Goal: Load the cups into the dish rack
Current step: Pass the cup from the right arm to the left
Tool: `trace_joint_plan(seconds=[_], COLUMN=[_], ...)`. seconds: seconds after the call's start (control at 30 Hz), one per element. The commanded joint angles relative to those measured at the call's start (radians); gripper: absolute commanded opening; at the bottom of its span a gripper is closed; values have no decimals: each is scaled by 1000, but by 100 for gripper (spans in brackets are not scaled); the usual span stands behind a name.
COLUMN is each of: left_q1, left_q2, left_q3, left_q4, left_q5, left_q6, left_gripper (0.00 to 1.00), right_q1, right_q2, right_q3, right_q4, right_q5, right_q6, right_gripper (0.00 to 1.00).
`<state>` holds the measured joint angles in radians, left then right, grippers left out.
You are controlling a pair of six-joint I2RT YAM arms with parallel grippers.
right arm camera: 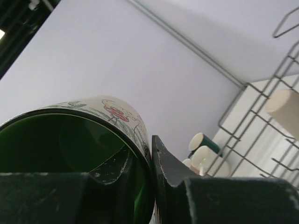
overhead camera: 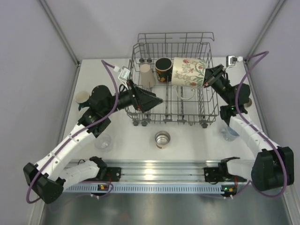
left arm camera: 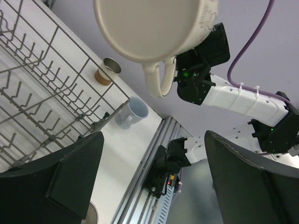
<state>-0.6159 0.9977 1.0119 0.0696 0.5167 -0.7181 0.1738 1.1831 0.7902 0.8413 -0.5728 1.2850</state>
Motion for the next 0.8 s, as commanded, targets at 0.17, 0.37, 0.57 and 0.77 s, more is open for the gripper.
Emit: trace_joint_plan(seconds=[0.17,0.37,0.57,0.77], left_q1=[1,-31,-57,-58], left_q2=[-4,2,2,31], left_q3=[-130,-134,-160,-165], left_q4=[387,397,397,397], left_q5=[89,95,66,54], left_q6=[-121,-78,-35,-20], left_gripper=[95,95,95,93], right_q1=[228,282,316,366], right_q2=[4,111,161,196], right_q3=[-68,-42,-33,10], right_q4=[522,639,636,613], right_q5=[142,175,225,274], right_q6=[145,194,166,125], right_gripper=[0,0,0,0])
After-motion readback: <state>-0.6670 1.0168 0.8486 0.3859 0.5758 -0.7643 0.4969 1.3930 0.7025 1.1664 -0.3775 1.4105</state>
